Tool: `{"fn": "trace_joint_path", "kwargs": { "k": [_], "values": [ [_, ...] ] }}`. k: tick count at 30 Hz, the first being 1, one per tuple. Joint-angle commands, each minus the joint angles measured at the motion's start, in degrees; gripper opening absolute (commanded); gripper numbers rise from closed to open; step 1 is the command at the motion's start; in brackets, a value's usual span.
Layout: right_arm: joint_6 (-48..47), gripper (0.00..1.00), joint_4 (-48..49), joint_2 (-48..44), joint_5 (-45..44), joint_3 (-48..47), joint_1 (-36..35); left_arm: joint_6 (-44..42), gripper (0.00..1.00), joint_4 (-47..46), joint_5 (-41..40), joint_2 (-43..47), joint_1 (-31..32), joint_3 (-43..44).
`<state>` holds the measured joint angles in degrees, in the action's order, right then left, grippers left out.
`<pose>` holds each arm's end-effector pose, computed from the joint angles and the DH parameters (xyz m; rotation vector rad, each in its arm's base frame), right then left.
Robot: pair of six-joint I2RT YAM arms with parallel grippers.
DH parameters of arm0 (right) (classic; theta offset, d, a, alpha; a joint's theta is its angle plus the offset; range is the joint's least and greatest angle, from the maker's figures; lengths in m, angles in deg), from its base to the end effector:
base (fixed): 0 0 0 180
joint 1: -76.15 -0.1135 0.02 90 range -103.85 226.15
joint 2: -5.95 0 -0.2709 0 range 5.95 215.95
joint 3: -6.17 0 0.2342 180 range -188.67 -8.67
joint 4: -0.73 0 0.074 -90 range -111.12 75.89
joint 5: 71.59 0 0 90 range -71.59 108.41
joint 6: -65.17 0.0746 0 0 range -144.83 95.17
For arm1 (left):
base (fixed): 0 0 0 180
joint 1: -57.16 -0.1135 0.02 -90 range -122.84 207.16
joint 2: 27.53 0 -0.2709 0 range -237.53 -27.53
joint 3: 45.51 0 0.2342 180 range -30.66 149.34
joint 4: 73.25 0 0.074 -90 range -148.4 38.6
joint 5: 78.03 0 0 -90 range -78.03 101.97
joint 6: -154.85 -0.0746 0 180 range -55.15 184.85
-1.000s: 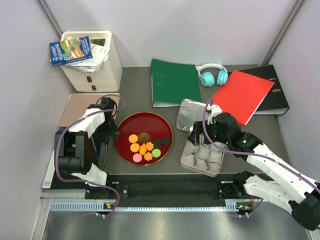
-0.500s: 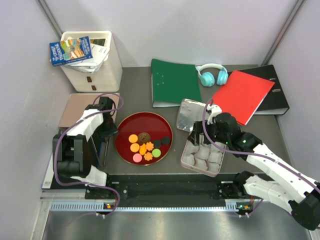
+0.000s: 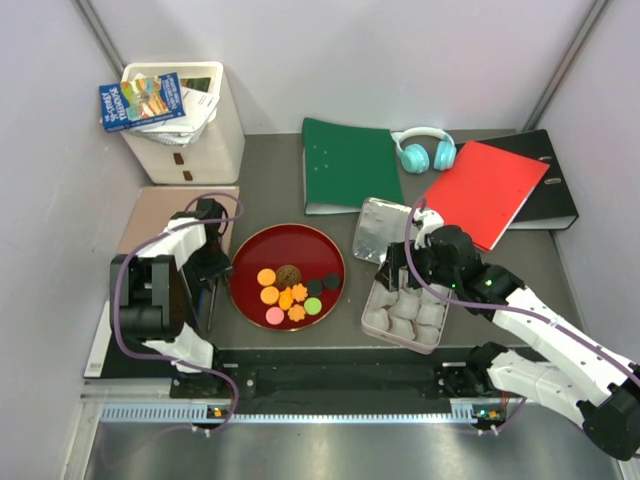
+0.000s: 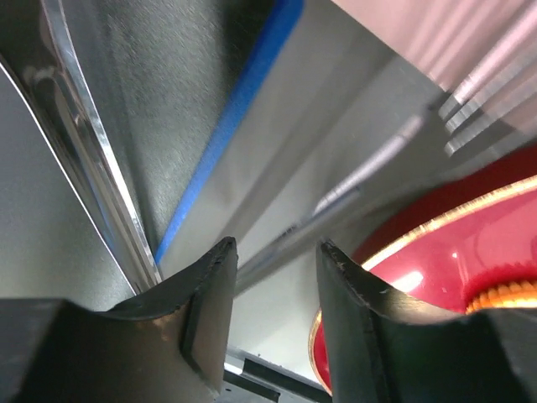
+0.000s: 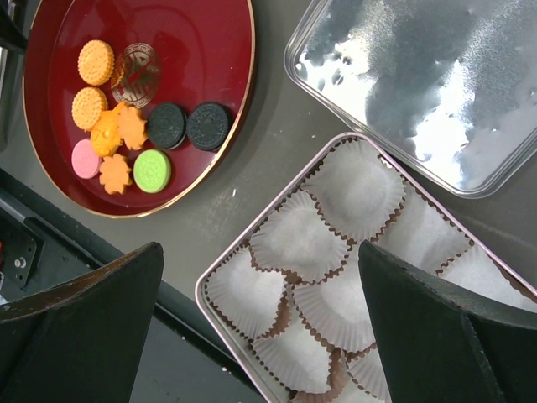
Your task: Pack the cookies
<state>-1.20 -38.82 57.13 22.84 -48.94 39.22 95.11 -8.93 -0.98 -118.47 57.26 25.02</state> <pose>0.1600 0.1274 0.2542 -0.3081 2.2524 0.6647 0.2574 0.0163 0.1566 -0.7904 2.8735 0.2905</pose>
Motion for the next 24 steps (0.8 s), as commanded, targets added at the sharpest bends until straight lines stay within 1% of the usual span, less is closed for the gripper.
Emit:
{"fn": "trace_joint_path", "kwargs": {
  "k": [1,2,6,7,10,12,13,17,21,22,24],
  "values": [
    [0.0,0.99,0.5,-0.6,-0.4,-1.5,0.2,0.4,0.46,-2.4,-1.2,-0.9,-1.5,-0.1],
    [0.0,0.99,0.5,-0.6,-0.4,-1.4,0.3,0.3,0.45,-2.5,-1.2,-1.4,-1.6,-0.1],
    [0.0,0.99,0.7,-0.6,-0.6,-1.5,0.2,0.0,0.36,-2.9,-1.5,-2.5,-1.9,-0.8],
    [0.0,0.99,0.9,-0.6,-0.7,-1.5,0.2,-0.1,0.28,-2.9,-1.6,-2.6,-2.1,-0.9],
    [0.1,0.99,0.8,-0.3,-0.7,-1.5,0.3,0.0,0.08,-1.2,-3.6,-1.5,-1.9,-0.2],
    [0.1,0.99,1.0,-0.2,-0.5,-1.4,0.2,-0.5,0.01,0.3,-5.2,0.4,-1.9,0.7],
    [0.1,0.99,1.1,0.1,-0.5,-1.5,0.2,-0.6,0.0,1.1,-5.8,1.1,-1.9,1.1],
    [-0.2,0.99,1.5,1.4,0.0,-2.3,0.3,-0.6,0.0,4.0,-6.6,5.7,-1.0,3.9],
    [-0.2,0.99,1.9,2.2,0.8,-2.8,0.2,-0.6,0.0,7.3,-7.4,7.6,-0.3,8.5],
    [-0.1,0.99,1.9,2.2,0.8,-2.9,0.2,-0.9,0.0,7.8,-7.8,8.1,1.4,9.3],
    [0.0,0.99,1.8,2.3,1.0,-2.9,0.2,-3.1,0.0,7.3,-7.3,8.6,2.5,11.7]
  ]
}}
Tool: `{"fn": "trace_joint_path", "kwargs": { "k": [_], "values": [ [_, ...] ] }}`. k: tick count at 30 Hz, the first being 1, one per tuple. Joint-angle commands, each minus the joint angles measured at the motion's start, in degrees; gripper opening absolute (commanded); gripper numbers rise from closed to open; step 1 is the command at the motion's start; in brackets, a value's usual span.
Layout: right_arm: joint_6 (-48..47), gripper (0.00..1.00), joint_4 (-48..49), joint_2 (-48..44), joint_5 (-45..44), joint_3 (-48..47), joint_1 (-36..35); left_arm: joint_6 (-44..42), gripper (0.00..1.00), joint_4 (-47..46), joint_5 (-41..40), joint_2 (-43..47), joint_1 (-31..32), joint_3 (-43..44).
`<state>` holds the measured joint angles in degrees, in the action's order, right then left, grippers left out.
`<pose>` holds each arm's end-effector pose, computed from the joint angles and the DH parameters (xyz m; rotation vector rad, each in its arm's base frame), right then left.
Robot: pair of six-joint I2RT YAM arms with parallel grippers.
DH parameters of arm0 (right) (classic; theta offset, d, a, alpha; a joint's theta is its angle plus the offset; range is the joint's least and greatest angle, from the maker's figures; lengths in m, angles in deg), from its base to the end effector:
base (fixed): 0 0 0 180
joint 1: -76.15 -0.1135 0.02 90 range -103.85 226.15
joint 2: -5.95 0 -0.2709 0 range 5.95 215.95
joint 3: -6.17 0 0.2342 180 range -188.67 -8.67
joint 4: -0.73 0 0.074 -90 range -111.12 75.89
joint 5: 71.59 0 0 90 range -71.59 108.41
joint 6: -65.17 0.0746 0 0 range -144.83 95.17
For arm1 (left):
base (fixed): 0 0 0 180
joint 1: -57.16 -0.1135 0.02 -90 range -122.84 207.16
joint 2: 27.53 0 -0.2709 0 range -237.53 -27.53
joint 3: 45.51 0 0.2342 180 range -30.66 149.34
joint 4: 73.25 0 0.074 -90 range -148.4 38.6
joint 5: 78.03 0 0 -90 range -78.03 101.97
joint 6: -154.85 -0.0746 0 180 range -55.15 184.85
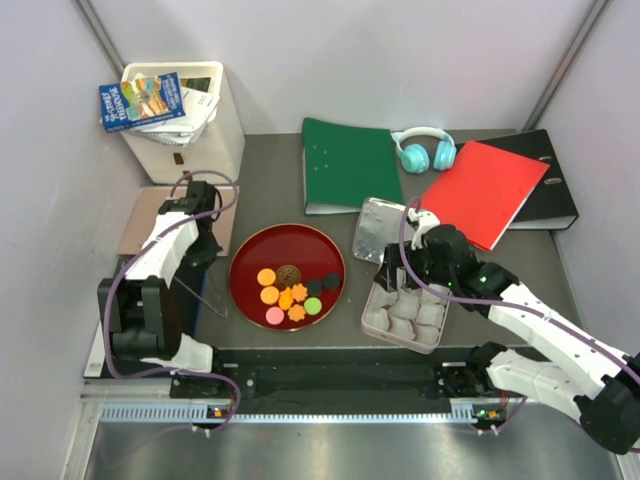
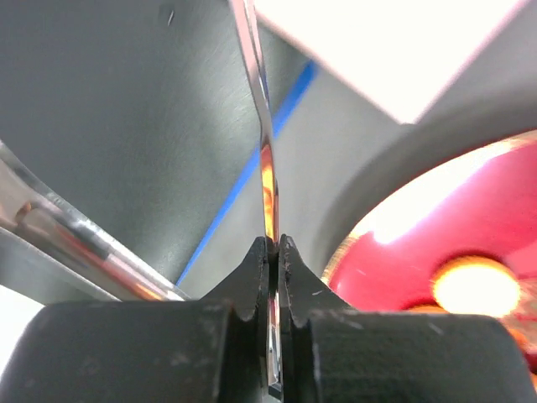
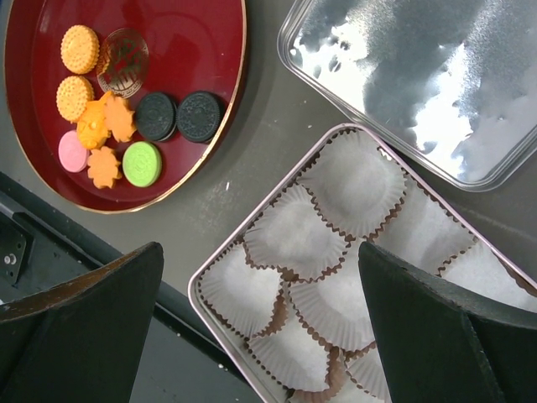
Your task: Pack the cookies
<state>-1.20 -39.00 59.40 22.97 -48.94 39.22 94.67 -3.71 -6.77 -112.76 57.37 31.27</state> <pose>0.1640 0.1307 0.2464 -0.3128 2.2953 0.6484 0.2593 0.0230 0.2076 -0.7713 2.7257 0.3742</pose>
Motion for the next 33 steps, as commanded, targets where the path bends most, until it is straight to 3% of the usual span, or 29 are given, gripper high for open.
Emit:
{"fn": "trace_joint_path", "kwargs": {
  "k": [1,4,9,16,23,31,33],
  "values": [
    [0.1,0.99,1.9,0.0,1.0,-2.9,0.2,-3.7,0.0,0.7,-1.0,2.6,2.7,6.1],
    [0.4,0.99,1.7,0.3,1.8,-3.2,0.1,-7.9,0.0,-1.5,2.0,-1.8,2.8,9.2],
    [-0.2,0.99,-0.2,0.9,1.8,-5.1,-1.1,-12.5,0.0,0.4,6.2,-18.1,2.8,20.7],
    [-0.6,0.99,-2.4,0.4,0.5,-6.5,-1.2,-15.1,0.0,3.4,0.1,-31.9,2.7,32.9],
    [-0.5,0.99,-2.2,0.4,0.3,-6.3,-1.3,-14.0,0.0,5.5,-4.7,-35.2,0.9,39.9],
    [-0.4,0.99,-1.2,0.8,0.5,-5.4,-1.3,-10.5,0.47,5.4,-6.5,-31.8,0.5,39.7],
    [-0.3,0.99,-1.0,0.9,0.5,-5.1,-1.3,-9.3,0.53,4.4,-5.9,-30.7,0.4,39.1]
  ]
}}
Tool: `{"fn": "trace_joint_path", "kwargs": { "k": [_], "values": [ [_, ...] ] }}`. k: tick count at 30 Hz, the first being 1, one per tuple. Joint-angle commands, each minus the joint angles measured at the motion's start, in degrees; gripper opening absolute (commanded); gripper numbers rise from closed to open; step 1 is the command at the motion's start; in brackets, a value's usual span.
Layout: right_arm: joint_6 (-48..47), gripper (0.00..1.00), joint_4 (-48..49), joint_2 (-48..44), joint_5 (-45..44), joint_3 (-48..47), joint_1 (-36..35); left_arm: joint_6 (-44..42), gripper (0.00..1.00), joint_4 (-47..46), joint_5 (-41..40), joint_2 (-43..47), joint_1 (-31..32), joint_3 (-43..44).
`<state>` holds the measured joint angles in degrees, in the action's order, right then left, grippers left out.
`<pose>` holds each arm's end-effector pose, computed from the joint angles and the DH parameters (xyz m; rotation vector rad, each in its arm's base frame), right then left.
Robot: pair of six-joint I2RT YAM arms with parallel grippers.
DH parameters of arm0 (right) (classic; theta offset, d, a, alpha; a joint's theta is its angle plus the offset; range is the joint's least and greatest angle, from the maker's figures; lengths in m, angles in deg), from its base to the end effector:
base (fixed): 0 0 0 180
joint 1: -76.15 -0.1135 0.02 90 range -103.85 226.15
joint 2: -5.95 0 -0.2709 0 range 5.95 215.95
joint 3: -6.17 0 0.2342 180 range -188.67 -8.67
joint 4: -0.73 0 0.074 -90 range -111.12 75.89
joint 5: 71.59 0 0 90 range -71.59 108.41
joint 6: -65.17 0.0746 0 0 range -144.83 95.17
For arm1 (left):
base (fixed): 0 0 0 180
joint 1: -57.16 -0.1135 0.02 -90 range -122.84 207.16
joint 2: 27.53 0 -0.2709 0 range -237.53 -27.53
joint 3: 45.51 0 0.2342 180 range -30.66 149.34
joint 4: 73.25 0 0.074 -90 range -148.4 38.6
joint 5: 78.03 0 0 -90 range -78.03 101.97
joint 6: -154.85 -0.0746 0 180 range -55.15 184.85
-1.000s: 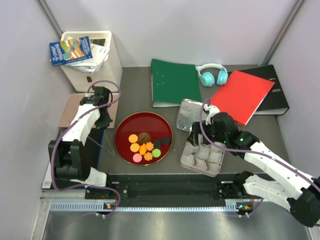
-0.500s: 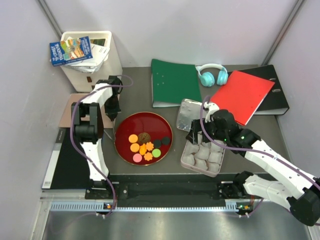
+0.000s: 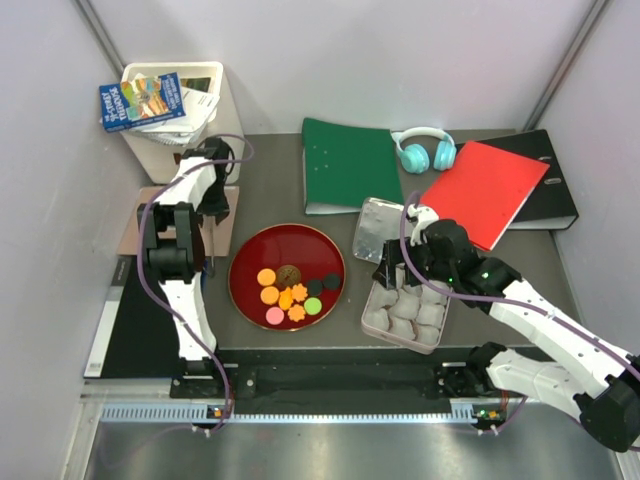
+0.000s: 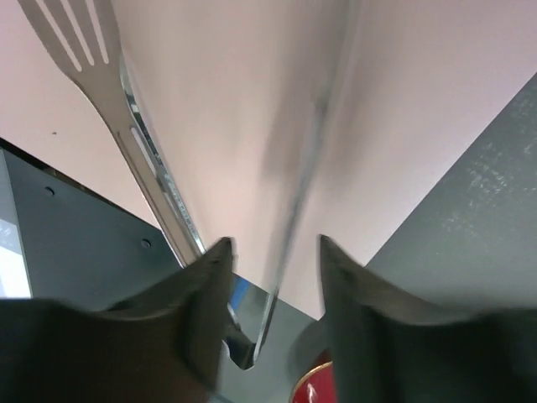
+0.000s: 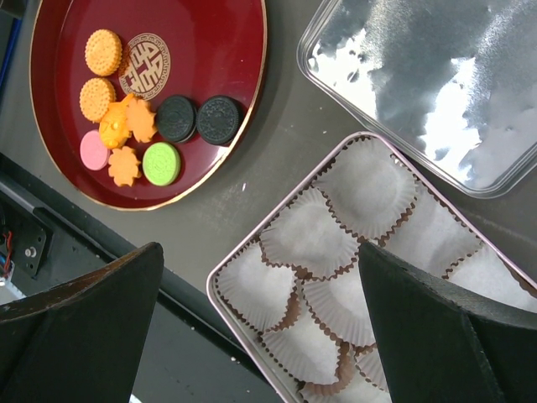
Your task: Pack the cookies
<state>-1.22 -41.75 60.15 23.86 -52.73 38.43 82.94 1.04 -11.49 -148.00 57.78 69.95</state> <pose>0.1635 0.1354 0.2616 -0.3381 2.2921 0.6738 0.4174 0.0252 0.1866 -0.4865 2.8024 0.5393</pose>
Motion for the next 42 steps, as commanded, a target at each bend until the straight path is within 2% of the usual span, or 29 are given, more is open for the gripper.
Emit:
{"fn": "trace_joint_path", "kwargs": {
  "k": [1,4,7,10,11,12,13,18,24,26,33,42],
  "values": [
    [-0.2,0.99,2.0,0.0,-0.4,-1.1,-0.4,2.8,0.54,-0.7,-0.9,5.7,0.0,0.0],
    [-0.2,0.99,2.0,-0.1,-0.3,-0.8,-0.5,7.7,0.56,-2.5,0.6,9.0,0.1,-1.8],
    [-0.1,0.99,2.4,-0.7,-0.6,-0.2,-0.5,13.9,0.6,-10.1,6.3,16.2,0.1,-10.4],
    [0.3,0.99,2.8,-1.2,-1.1,0.6,-0.4,20.2,0.61,-14.3,11.0,21.7,0.1,-18.9],
    [0.4,0.99,2.9,-1.5,-1.1,1.0,-0.5,22.4,0.65,-14.5,11.2,22.8,0.2,-22.2],
    [0.6,0.99,2.9,-1.6,-1.1,1.2,-0.5,23.1,0.92,-14.9,10.7,25.1,0.3,-23.7],
    [0.7,0.99,2.9,-1.7,-1.1,1.4,-0.4,23.7,0.99,-16.1,8.7,26.5,0.5,-26.9],
    [0.6,0.99,3.0,-3.4,-1.8,3.0,-0.5,21.6,0.99,-19.3,4.9,32.7,0.3,-33.1],
    [0.6,0.99,3.8,-3.6,-1.4,3.3,-0.5,20.6,0.99,-17.2,1.9,30.4,-0.2,-34.3],
    [0.6,0.99,3.5,-3.7,-1.5,3.2,-0.5,20.1,0.99,-17.7,1.4,30.6,-2.2,-34.7],
    [0.6,0.99,3.6,-4.4,-1.9,4.0,-0.5,16.5,0.99,-17.2,3.2,27.9,-7.9,-34.3],
    [0.5,0.99,3.9,-3.1,-2.1,3.5,-0.5,11.4,0.99,-19.7,7.6,24.1,-8.1,-33.7]
  ]
}}
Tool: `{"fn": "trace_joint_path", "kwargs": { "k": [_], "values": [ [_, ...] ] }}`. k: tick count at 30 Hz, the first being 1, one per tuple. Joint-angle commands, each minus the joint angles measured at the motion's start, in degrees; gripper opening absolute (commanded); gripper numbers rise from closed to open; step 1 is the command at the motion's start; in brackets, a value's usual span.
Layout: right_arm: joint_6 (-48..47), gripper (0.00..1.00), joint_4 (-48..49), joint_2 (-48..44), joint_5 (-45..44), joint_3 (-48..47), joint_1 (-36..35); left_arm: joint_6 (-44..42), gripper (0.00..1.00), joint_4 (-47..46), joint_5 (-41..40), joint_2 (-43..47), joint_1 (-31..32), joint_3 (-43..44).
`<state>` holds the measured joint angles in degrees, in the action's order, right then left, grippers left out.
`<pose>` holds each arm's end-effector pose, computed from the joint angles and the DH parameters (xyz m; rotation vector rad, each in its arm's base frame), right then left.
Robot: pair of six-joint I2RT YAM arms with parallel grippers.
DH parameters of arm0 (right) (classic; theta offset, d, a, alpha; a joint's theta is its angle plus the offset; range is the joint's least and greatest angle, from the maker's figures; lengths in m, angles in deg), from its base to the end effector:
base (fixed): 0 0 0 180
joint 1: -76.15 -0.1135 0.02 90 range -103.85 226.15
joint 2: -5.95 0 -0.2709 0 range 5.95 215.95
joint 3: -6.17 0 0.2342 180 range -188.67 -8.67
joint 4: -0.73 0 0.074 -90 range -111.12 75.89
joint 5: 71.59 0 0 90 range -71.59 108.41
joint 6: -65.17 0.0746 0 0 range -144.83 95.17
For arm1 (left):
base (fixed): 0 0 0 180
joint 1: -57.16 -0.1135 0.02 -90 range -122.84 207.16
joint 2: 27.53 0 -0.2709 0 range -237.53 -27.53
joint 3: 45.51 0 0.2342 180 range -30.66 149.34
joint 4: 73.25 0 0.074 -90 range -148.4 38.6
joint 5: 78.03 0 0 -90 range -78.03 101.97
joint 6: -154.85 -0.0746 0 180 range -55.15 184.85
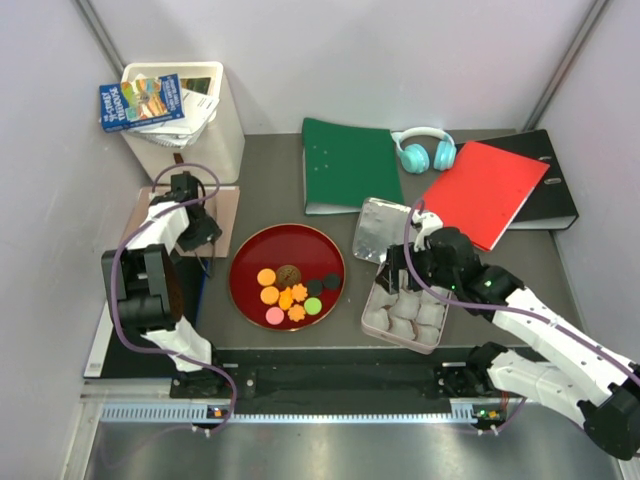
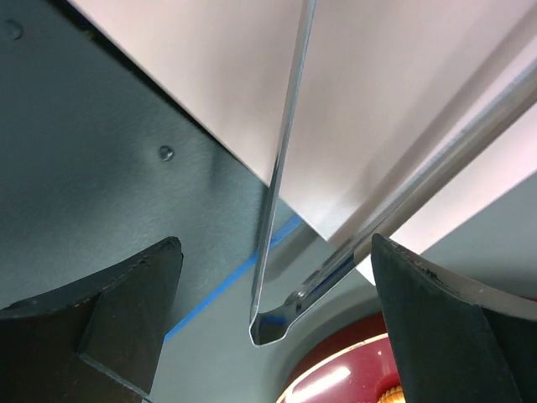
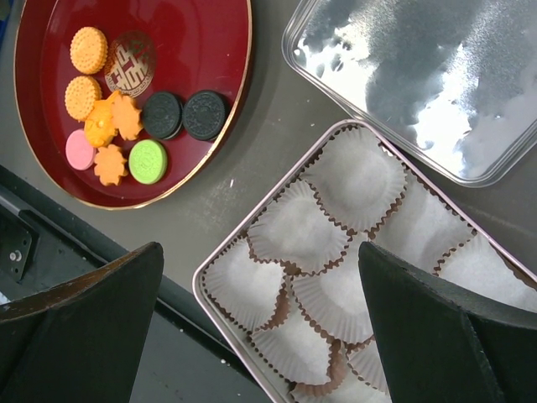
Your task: Pack the cookies
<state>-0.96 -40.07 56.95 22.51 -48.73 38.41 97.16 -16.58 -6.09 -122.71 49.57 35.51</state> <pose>0.1564 0.1278 0.2509 -0.3181 2.2748 0.6583 0.3133 0.0651 0.1891 -1.0008 2.5424 0.3253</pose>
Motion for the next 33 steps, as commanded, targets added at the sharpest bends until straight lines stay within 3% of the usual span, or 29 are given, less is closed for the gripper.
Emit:
{"fn": "trace_joint_path", "kwargs": {
  "k": [1,22,33],
  "values": [
    [0.1,0.99,2.2,0.1,-0.8,-0.6,-0.5,-3.3,0.99,-2.4,2.4,-1.2,0.1,0.7],
    [0.2,0.99,3.2,2.7,-0.4,-1.1,-0.5,-8.8,0.99,-4.6,5.8,2.5,1.5,3.2],
    [0.0,0.99,2.2,2.6,-1.2,-1.5,-0.5,-8.3,0.99,-6.8,5.4,-4.8,1.1,2.3]
  ]
}}
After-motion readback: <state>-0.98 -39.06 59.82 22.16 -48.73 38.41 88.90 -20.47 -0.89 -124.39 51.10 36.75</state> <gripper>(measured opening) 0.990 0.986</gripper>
